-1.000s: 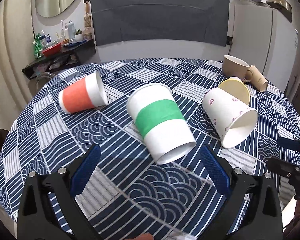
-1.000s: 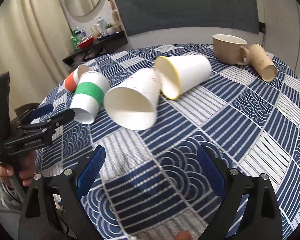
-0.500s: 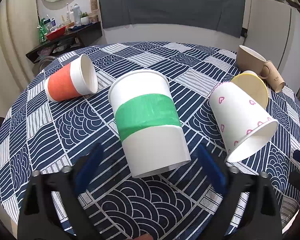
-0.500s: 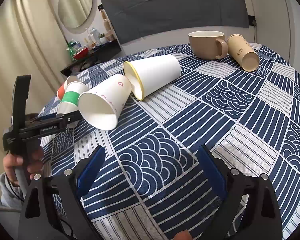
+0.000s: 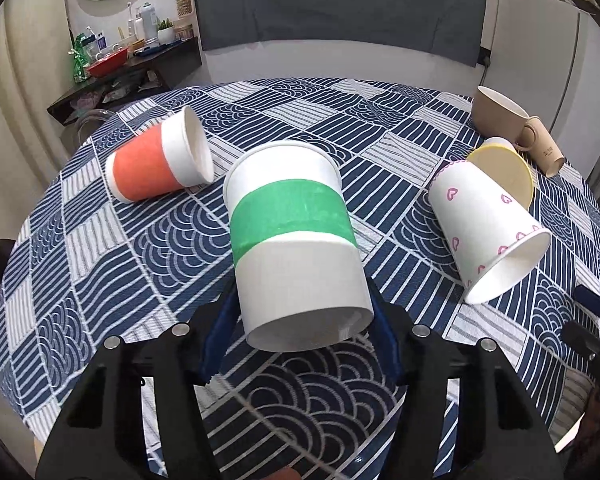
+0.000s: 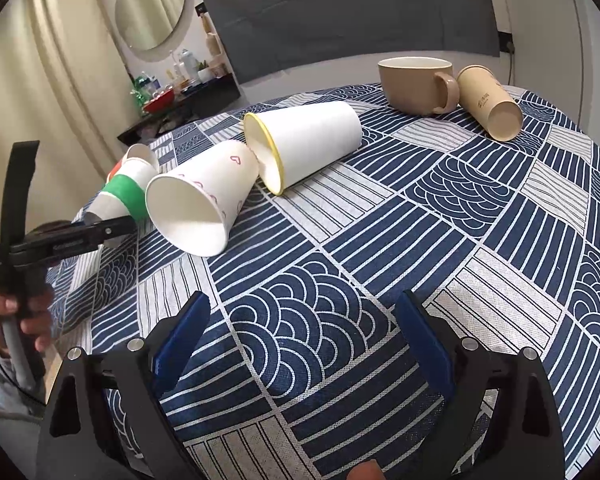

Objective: Flip cup upside down
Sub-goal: 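Grasp the green-banded cup with the left gripper and rotate it rim-down, then lower the cup rim-down onto the cloth and open the left gripper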

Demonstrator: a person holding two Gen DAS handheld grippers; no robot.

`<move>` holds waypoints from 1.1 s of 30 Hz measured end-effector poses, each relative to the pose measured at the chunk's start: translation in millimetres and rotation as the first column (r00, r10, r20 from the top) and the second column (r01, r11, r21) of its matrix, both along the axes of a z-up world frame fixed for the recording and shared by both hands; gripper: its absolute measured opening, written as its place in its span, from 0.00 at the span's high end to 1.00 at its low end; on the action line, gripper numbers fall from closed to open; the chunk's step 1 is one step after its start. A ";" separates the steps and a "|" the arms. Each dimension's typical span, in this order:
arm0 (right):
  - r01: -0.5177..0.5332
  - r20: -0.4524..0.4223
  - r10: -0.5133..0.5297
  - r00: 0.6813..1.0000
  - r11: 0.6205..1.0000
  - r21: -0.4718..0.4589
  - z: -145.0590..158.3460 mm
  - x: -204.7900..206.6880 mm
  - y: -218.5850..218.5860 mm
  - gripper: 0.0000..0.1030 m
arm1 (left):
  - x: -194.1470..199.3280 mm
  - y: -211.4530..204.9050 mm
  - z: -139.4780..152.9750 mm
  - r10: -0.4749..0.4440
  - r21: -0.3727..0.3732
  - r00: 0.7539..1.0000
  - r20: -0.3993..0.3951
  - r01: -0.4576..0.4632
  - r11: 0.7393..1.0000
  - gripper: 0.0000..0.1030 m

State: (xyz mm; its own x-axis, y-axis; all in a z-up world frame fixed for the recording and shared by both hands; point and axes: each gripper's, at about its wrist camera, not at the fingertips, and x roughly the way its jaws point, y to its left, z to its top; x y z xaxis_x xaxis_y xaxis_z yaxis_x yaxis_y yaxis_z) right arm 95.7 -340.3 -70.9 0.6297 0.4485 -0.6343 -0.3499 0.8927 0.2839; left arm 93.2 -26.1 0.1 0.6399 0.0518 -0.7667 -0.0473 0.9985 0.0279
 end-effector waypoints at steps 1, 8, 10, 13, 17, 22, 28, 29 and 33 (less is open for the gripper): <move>-0.001 -0.002 0.001 1.000 1.000 0.003 -0.2 0.4 0.7 0.13 | -1.4 1.8 1.7 -0.001 0.008 1.000 -0.002 0.001 1.000 0.41; -0.005 0.000 0.005 1.000 1.000 -0.005 0.2 0.4 5.4 0.13 | -6.5 15.9 17.4 -0.002 0.023 1.000 -0.018 0.002 1.000 0.42; -0.006 0.000 0.006 1.000 1.000 -0.004 0.1 0.6 5.4 0.13 | -5.4 18.5 22.5 -0.009 0.024 1.000 -0.019 0.010 1.000 0.42; -0.004 -0.001 0.004 1.000 1.000 -0.002 0.1 1.5 5.1 0.13 | 5.1 23.3 25.9 -0.010 0.038 1.000 -0.027 0.011 0.999 0.42; -0.004 -0.001 0.004 1.000 1.000 -0.002 0.3 2.1 5.2 0.13 | 21.6 28.1 30.1 -0.015 0.034 0.999 -0.045 0.016 0.999 0.42; -0.004 -0.003 0.004 1.000 1.000 -0.010 0.5 2.2 7.1 0.13 | 45.4 30.9 33.2 -0.060 -0.033 0.991 -0.115 0.057 0.998 0.42; -0.007 -0.004 0.007 1.000 1.000 -0.002 0.3 4.1 6.4 0.13 | 69.5 26.0 36.1 -0.147 -0.074 0.955 -0.259 0.132 0.988 0.42; -0.007 -0.004 0.007 1.000 1.000 0.000 0.3 4.4 6.3 0.13 | 73.8 24.8 37.4 -0.155 -0.067 0.947 -0.281 0.142 0.988 0.42; -0.006 -0.004 0.006 1.000 1.000 0.012 0.2 5.0 4.9 0.13 | 91.4 19.3 45.8 -0.172 -0.022 0.926 -0.337 0.175 0.984 0.42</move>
